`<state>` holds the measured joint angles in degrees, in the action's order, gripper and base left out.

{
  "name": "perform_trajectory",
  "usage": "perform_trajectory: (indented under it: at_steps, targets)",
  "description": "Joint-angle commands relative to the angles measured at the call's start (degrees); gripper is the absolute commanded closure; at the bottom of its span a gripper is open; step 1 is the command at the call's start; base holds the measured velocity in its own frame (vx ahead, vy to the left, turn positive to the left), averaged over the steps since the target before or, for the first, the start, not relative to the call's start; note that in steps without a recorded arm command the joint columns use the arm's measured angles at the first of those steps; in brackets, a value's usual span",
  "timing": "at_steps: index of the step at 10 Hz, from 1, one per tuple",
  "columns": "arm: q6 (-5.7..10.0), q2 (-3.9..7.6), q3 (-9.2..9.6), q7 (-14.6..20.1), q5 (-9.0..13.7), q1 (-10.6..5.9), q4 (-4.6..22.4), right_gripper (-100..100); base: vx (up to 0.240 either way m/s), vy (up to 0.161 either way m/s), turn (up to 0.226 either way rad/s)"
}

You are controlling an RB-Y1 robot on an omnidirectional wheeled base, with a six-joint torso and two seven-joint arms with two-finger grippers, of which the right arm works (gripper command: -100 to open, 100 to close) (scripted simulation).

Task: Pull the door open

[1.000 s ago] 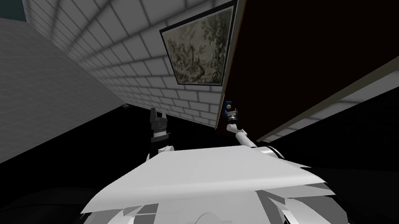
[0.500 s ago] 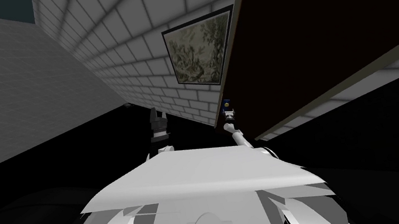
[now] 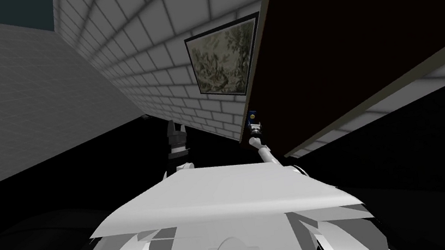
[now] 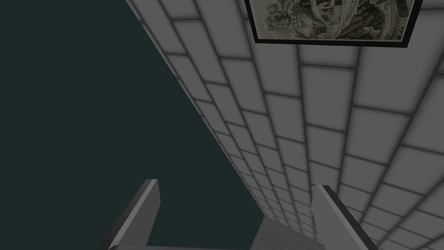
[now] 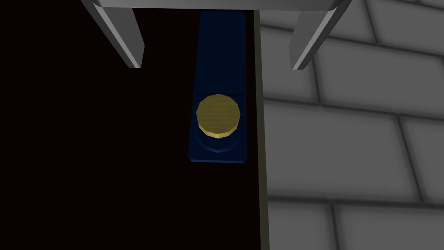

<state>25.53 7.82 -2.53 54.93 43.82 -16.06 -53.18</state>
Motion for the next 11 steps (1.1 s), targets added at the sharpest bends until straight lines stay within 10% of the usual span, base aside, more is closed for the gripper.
perform_trajectory:
  at_steps: [1, 8, 10, 11]
  targets:
    - [0.66, 1.71, 0.23, 1.95, 0.14, 0.01, 1.33, -100, 0.153, -0.003, 0.128]
    - [0.87, 8.83, -0.95, 7.69, 1.45, 2.34, 2.05, -100, 0.128, 0.012, 0.102]
    - [0.41, 8.72, -1.21, 7.15, 1.53, 2.41, 1.59, -100, 0.09, -0.001, 0.052]
    - [0.41, 8.72, -1.21, 7.15, 1.53, 2.41, 1.59, 100, -0.008, -0.001, -0.028]
